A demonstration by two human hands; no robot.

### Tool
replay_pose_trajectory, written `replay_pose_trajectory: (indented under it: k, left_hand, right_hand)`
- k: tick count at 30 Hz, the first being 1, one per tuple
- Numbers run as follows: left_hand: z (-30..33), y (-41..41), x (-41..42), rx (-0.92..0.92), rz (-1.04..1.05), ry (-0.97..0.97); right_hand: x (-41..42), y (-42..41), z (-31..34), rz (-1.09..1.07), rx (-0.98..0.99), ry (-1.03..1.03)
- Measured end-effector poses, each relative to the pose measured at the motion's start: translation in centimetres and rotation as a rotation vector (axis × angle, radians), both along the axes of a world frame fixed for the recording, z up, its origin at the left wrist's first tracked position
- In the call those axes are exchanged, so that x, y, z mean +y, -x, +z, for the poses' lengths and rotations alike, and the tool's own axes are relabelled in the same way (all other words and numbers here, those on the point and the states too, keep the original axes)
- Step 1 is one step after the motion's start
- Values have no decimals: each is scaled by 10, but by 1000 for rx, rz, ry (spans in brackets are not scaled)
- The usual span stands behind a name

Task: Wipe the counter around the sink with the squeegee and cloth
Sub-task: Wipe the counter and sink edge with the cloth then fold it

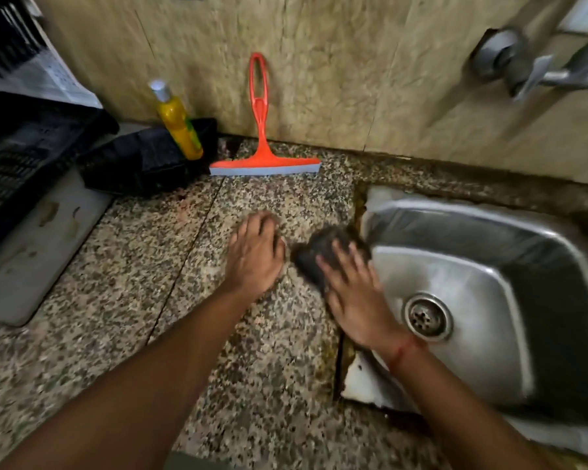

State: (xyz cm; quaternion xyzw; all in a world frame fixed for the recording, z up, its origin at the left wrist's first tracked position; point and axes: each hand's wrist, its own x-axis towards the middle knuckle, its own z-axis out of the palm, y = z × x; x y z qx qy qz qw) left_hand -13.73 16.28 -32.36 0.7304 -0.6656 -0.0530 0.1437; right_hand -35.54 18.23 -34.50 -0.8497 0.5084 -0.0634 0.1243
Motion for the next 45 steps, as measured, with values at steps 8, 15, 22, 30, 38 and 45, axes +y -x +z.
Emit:
replay_pose_trajectory:
  k: [8, 15, 22, 30, 38, 45]
  left_hand:
    - [-16, 4, -45, 73, 56, 52]
    - [-19, 3, -46, 47, 55, 32]
    - [-4, 8, -57, -78, 97, -53]
    - [-2, 25, -111, -19, -121, 3]
    - [-5, 27, -118, -138, -205, 0]
    - [-12, 26, -120, -41, -168, 49]
  right_hand:
    - [-114, 6, 1, -213, -45, -23]
    - [-127, 16, -3, 118, 41, 86]
    - [-144, -7, 3, 20, 55, 36]
    - [-214, 0, 2, -315, 121, 78]
    - [-234, 31, 8, -132, 118, 43]
    - [-214, -12, 8, -63, 98, 8]
